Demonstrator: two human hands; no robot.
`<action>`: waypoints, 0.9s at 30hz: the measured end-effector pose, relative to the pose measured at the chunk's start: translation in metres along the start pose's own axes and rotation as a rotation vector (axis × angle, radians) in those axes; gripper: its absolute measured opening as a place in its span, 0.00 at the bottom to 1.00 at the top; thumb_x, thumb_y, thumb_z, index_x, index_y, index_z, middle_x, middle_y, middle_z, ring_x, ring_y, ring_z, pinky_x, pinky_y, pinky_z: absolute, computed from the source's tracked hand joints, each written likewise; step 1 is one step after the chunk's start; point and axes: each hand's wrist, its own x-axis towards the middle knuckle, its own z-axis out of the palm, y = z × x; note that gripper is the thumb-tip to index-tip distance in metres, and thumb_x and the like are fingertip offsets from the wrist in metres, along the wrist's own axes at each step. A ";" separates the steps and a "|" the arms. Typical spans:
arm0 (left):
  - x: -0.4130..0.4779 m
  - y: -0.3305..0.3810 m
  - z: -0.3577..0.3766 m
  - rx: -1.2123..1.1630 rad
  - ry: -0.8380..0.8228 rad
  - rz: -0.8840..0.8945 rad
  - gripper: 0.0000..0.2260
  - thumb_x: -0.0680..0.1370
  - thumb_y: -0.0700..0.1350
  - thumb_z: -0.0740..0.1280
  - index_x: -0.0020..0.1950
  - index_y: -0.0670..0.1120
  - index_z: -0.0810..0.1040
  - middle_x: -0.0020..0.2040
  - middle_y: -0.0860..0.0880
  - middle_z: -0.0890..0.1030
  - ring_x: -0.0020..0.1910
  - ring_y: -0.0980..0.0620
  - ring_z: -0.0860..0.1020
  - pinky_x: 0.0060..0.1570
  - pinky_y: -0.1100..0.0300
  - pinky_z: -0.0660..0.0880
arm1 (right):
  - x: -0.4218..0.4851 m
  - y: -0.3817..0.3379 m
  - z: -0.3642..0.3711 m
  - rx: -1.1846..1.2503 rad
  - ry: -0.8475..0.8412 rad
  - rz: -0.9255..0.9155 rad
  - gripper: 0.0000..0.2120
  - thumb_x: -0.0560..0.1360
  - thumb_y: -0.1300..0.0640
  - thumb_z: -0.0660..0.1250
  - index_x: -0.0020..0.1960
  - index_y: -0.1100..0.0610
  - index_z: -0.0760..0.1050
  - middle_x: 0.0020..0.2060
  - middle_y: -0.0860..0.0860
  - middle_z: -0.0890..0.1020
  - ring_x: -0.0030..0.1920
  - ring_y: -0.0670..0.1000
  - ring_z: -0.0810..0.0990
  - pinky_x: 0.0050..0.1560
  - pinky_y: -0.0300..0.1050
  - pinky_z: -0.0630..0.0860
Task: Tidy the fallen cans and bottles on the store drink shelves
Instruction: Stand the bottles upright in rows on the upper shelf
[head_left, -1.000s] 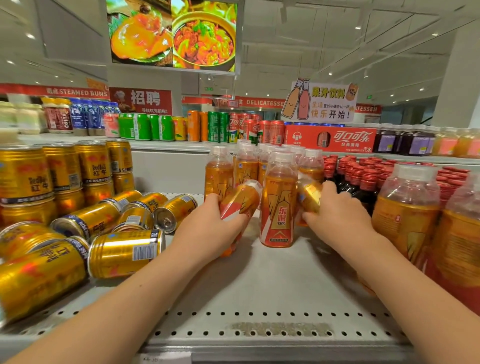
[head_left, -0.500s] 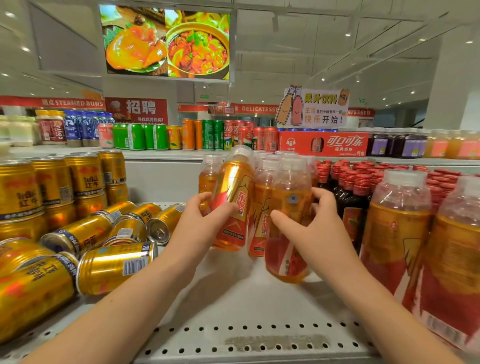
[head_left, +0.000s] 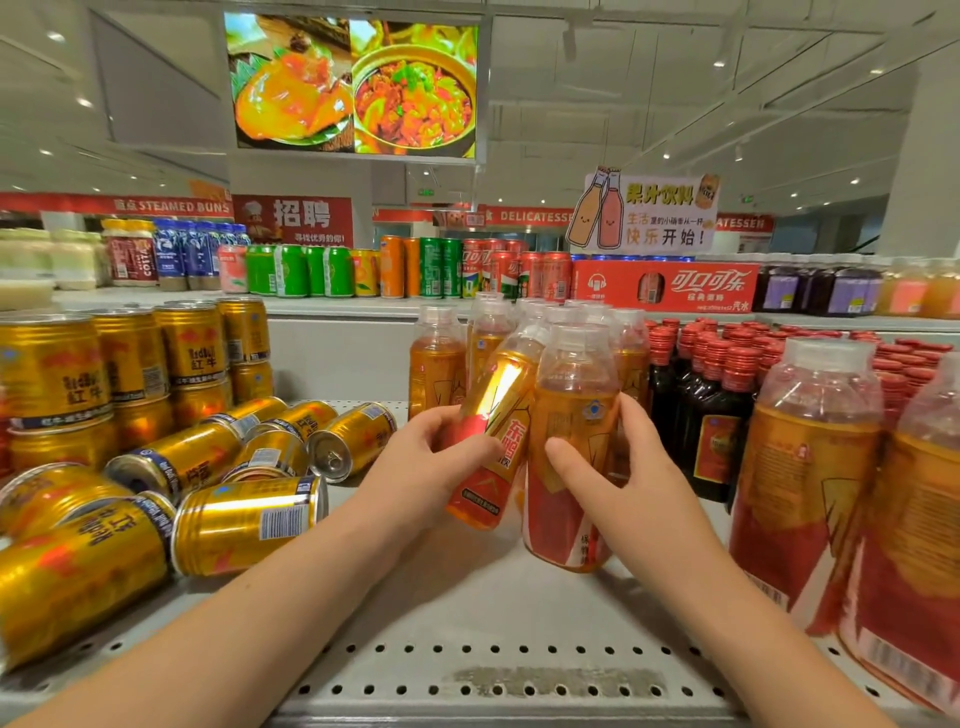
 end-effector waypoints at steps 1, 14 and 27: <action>-0.001 -0.001 0.001 0.012 0.018 -0.003 0.22 0.70 0.55 0.77 0.63 0.57 0.79 0.52 0.56 0.86 0.50 0.55 0.86 0.49 0.56 0.84 | 0.000 0.002 0.001 -0.010 0.007 -0.001 0.21 0.74 0.36 0.69 0.64 0.29 0.67 0.56 0.28 0.78 0.57 0.33 0.77 0.53 0.40 0.76; -0.021 -0.004 -0.011 0.158 0.060 0.042 0.30 0.65 0.57 0.73 0.67 0.58 0.73 0.52 0.58 0.84 0.48 0.62 0.84 0.40 0.64 0.81 | -0.006 0.003 0.002 -0.020 0.005 -0.013 0.18 0.75 0.34 0.67 0.54 0.17 0.61 0.53 0.20 0.74 0.54 0.24 0.73 0.46 0.27 0.70; -0.031 -0.002 -0.007 0.165 -0.035 0.054 0.24 0.64 0.62 0.69 0.59 0.66 0.72 0.50 0.66 0.83 0.49 0.64 0.84 0.45 0.63 0.80 | -0.010 0.007 -0.002 0.003 -0.022 0.016 0.25 0.72 0.38 0.72 0.61 0.32 0.60 0.46 0.12 0.69 0.50 0.16 0.67 0.39 0.14 0.64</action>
